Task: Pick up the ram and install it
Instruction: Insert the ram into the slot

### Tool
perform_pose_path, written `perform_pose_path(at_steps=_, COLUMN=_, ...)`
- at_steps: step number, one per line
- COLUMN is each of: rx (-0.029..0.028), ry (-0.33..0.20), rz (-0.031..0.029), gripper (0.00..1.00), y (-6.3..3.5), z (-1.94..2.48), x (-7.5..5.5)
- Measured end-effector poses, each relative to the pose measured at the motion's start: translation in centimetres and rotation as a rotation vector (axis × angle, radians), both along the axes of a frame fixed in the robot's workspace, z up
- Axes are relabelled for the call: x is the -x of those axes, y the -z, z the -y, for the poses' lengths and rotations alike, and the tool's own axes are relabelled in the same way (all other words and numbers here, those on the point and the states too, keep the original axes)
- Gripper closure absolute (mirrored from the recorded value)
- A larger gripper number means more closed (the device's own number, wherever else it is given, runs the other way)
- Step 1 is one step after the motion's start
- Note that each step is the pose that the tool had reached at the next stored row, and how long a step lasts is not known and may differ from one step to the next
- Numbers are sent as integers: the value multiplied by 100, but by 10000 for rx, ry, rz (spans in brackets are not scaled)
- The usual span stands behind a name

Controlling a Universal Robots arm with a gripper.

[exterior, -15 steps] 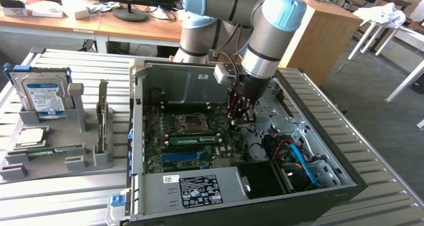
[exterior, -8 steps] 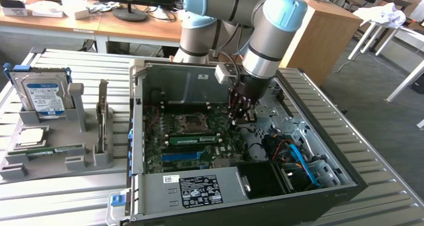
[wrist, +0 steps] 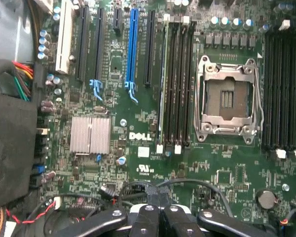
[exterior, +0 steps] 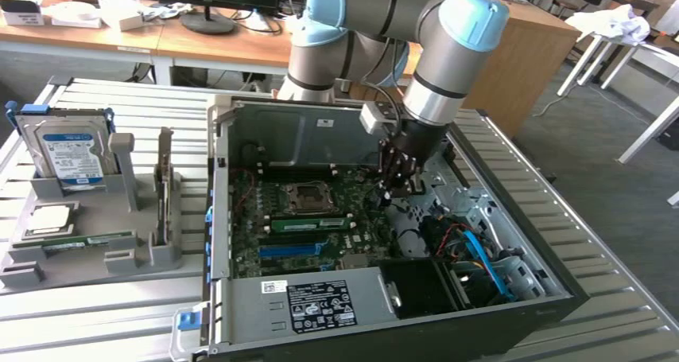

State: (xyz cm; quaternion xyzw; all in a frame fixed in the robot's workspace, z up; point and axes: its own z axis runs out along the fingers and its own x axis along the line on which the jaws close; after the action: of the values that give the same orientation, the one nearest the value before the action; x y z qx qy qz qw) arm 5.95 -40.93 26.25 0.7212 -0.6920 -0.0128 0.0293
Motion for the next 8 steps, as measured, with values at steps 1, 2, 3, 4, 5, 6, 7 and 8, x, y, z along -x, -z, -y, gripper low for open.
perform_pose_path(at_steps=1, rx=-2, ry=1, rz=0, gripper=90, y=-3, z=0, x=0)
perform_pose_path(at_steps=2, rx=-3, ry=2, rz=0, gripper=90, y=-2, z=0, x=0)
perform_pose_path(at_steps=3, rx=-3, ry=2, rz=0, gripper=90, y=-3, z=0, x=0)
perform_pose_path(at_steps=4, rx=-3, ry=2, rz=0, gripper=90, y=-3, z=0, x=0)
perform_pose_path(at_steps=5, rx=0, ry=2, rz=0, gripper=90, y=-4, z=0, x=0)
perform_pose_path(at_steps=6, rx=0, ry=1, rz=0, gripper=90, y=-4, z=0, x=0)
perform_pose_path(at_steps=7, rx=1, ry=2, rz=0, gripper=90, y=-4, z=0, x=0)
perform_pose_path(at_steps=8, rx=0, ry=2, rz=0, gripper=90, y=-4, z=0, x=0)
